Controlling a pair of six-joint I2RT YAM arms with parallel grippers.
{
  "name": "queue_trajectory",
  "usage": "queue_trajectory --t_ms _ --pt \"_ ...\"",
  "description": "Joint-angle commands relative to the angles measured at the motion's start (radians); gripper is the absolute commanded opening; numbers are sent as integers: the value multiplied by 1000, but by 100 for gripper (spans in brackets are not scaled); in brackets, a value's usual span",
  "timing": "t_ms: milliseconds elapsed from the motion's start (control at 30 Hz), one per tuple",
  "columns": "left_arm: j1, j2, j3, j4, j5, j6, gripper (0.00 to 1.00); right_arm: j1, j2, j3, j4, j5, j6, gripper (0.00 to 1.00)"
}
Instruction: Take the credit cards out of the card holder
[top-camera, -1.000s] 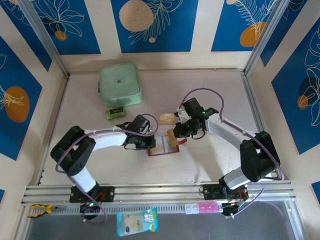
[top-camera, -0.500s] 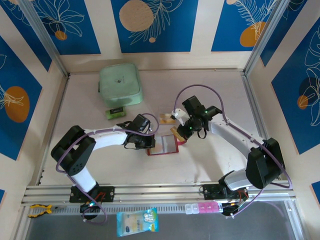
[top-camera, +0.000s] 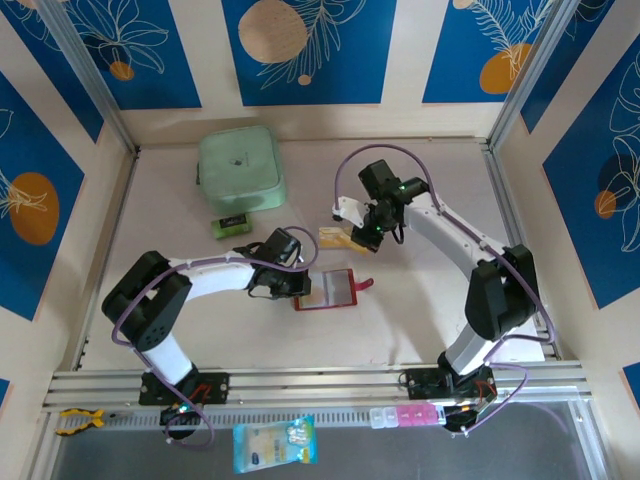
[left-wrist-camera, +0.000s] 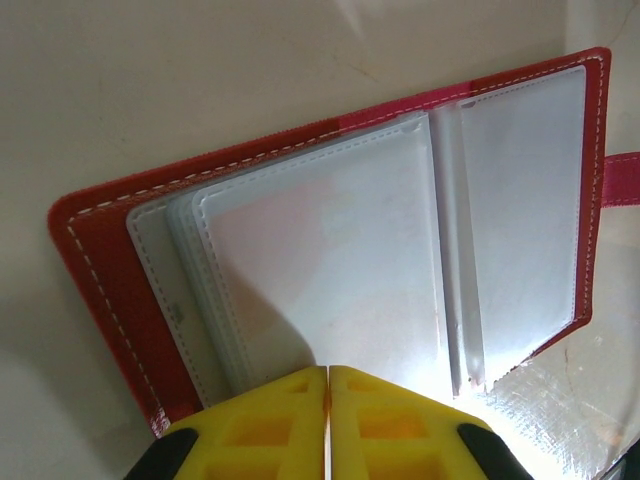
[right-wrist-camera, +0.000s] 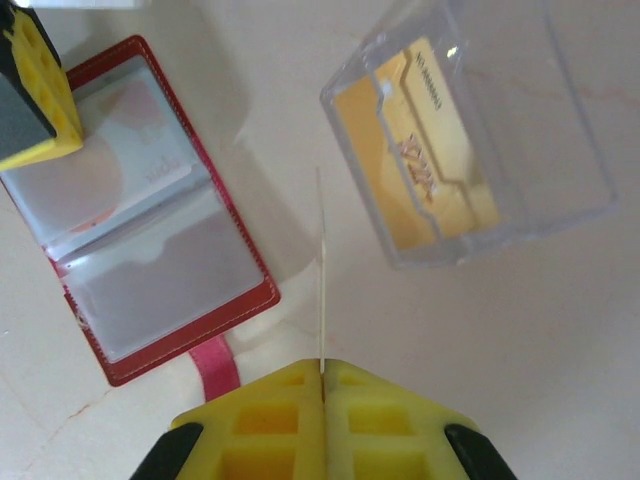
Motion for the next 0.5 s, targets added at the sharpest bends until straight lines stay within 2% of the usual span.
queue_trajectory --t_ms 0,467 --pt "7 -39 -21 -1 6 -4 10 -13 58 92 -78 -84 -123 0" --pt "10 -119 -46 -29 -32 -29 11 -35 358 462 -208 -97 -272 0"
